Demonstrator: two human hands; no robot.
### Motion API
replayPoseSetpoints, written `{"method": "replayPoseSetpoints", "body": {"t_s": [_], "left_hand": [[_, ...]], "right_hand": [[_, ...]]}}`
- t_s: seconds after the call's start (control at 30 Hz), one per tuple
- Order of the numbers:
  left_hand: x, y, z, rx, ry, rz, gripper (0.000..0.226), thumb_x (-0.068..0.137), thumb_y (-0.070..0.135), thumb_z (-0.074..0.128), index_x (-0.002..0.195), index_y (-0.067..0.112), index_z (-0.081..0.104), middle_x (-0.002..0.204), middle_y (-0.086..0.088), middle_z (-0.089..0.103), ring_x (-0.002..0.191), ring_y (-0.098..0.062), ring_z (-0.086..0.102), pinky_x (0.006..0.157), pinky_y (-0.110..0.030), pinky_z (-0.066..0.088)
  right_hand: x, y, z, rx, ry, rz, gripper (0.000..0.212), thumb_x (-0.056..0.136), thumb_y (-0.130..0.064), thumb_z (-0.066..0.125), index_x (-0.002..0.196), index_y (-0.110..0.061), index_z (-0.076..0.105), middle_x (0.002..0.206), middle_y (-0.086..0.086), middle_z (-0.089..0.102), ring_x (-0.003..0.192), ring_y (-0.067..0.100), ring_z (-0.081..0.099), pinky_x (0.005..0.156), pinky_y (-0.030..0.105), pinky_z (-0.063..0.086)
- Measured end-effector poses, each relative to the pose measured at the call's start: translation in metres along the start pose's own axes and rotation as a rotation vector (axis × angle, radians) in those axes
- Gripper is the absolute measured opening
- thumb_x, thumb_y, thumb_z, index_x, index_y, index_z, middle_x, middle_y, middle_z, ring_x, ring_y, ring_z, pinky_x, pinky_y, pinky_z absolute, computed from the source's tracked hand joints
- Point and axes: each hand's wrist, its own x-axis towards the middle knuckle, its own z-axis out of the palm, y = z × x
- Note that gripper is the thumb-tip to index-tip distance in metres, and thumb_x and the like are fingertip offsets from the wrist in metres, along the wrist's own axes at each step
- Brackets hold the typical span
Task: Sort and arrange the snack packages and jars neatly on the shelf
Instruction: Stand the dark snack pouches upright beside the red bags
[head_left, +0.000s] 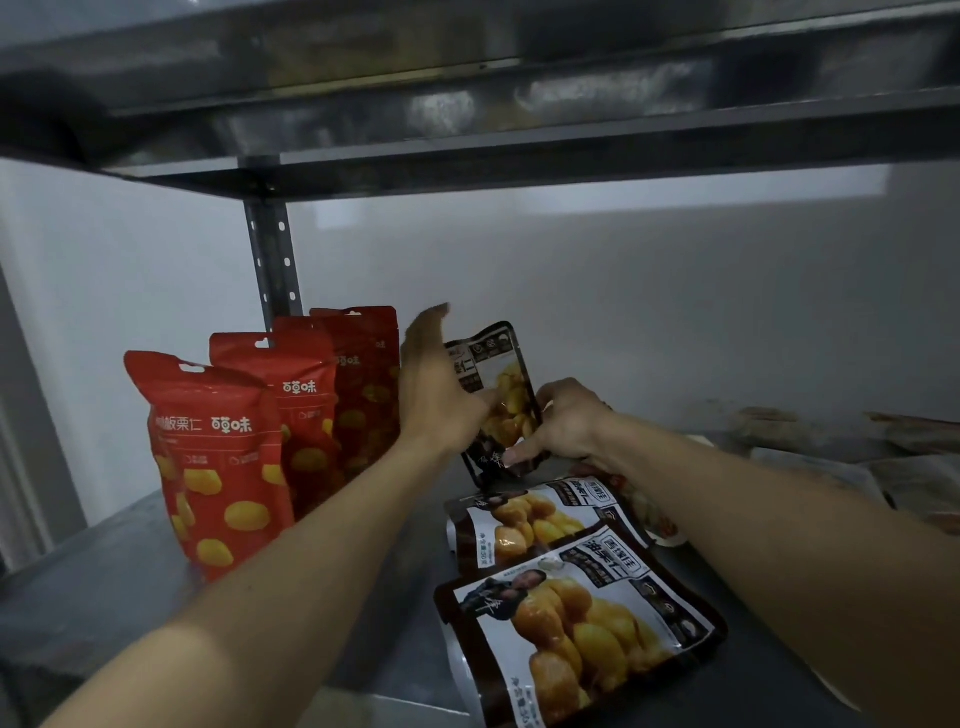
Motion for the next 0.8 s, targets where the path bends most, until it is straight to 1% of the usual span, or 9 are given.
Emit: {"method": "replayPoseSetpoints", "body": {"t_s": [0.07, 0.1, 0.17, 0.23, 0.3, 0.37, 0.5, 0.63, 0.8], "left_hand": [[-0.008, -0.007, 0.004, -0.012, 0.089, -0.188, 0.113, 0.057, 0.041, 0.090, 0.145, 0.014, 0.024, 0.145, -0.007, 0.035, 0.135, -0.022, 0.032, 0.113, -0.035, 0.029], [-0.011, -0.012, 0.006, -0.079, 0.065, -0.274, 0.112, 0.056, 0.041, 0.090, 0.144, 0.015, 0.026, 0.142, -0.006, 0.039, 0.132, -0.022, 0.036, 0.112, -0.039, 0.034], [-0.015, -0.020, 0.006, -0.320, -0.092, -0.441, 0.082, 0.064, 0.027, 0.088, 0.132, 0.018, 0.042, 0.129, -0.004, 0.055, 0.119, -0.020, 0.053, 0.100, -0.039, 0.047], [-0.020, -0.027, 0.008, -0.472, -0.277, -0.549, 0.043, 0.076, 0.013, 0.078, 0.113, 0.020, 0.058, 0.111, 0.001, 0.067, 0.107, -0.018, 0.062, 0.087, -0.031, 0.051], [-0.021, -0.035, 0.010, -0.515, -0.277, -0.567, 0.028, 0.082, 0.006, 0.072, 0.103, 0.022, 0.062, 0.101, 0.004, 0.068, 0.102, -0.018, 0.063, 0.080, -0.026, 0.050], [-0.016, -0.041, 0.013, -0.544, -0.235, -0.589, 0.030, 0.083, 0.003, 0.070, 0.103, 0.021, 0.061, 0.100, 0.004, 0.067, 0.101, -0.017, 0.062, 0.078, -0.026, 0.049], [-0.006, -0.052, 0.018, -0.505, -0.219, -0.583, 0.038, 0.083, 0.001, 0.070, 0.117, 0.015, 0.061, 0.112, -0.005, 0.066, 0.106, -0.024, 0.061, 0.090, -0.040, 0.051], [-0.003, -0.058, 0.023, -0.530, -0.226, -0.564, 0.035, 0.084, 0.001, 0.068, 0.113, 0.019, 0.060, 0.107, -0.003, 0.064, 0.108, -0.025, 0.059, 0.092, -0.043, 0.050], [0.002, -0.060, 0.035, -0.556, -0.250, -0.549, 0.039, 0.085, -0.003, 0.066, 0.120, 0.014, 0.059, 0.116, -0.011, 0.064, 0.105, -0.024, 0.060, 0.095, -0.042, 0.050]], "right_hand": [[0.003, 0.002, 0.001, 0.020, 0.015, -0.010, 0.090, 0.056, -0.029, 0.093, 0.134, -0.013, 0.051, 0.130, 0.007, 0.058, 0.121, 0.025, 0.053, 0.097, 0.031, 0.045], [0.005, 0.002, 0.003, 0.031, 0.016, -0.014, 0.090, 0.056, -0.028, 0.093, 0.134, -0.012, 0.050, 0.130, 0.007, 0.058, 0.121, 0.025, 0.054, 0.099, 0.032, 0.045], [0.010, 0.003, 0.007, 0.040, 0.020, -0.023, 0.090, 0.056, -0.028, 0.093, 0.133, -0.012, 0.049, 0.131, 0.007, 0.058, 0.122, 0.025, 0.054, 0.103, 0.035, 0.045], [0.016, 0.001, 0.012, 0.022, 0.028, -0.040, 0.093, 0.055, -0.030, 0.093, 0.134, -0.013, 0.048, 0.133, 0.007, 0.058, 0.123, 0.026, 0.053, 0.104, 0.038, 0.045], [0.022, -0.002, 0.015, -0.027, 0.019, -0.085, 0.091, 0.056, -0.034, 0.093, 0.134, -0.015, 0.050, 0.133, 0.007, 0.058, 0.123, 0.025, 0.054, 0.104, 0.038, 0.045], [0.030, -0.005, 0.016, -0.099, 0.003, -0.147, 0.083, 0.057, -0.037, 0.091, 0.129, -0.017, 0.054, 0.130, 0.005, 0.061, 0.120, 0.024, 0.056, 0.102, 0.035, 0.046], [0.040, -0.004, 0.011, -0.170, -0.089, -0.227, 0.074, 0.069, -0.038, 0.085, 0.133, -0.019, 0.054, 0.138, 0.001, 0.054, 0.127, 0.022, 0.049, 0.102, 0.029, 0.038], [0.051, 0.007, 0.009, -0.237, -0.180, -0.227, 0.054, 0.086, -0.039, 0.070, 0.133, -0.018, 0.053, 0.137, 0.003, 0.055, 0.127, 0.024, 0.050, 0.107, 0.036, 0.039], [0.059, 0.018, 0.005, -0.399, -0.217, -0.175, 0.047, 0.092, -0.049, 0.056, 0.128, -0.018, 0.054, 0.131, 0.004, 0.056, 0.119, 0.025, 0.052, 0.097, 0.033, 0.042]]}}
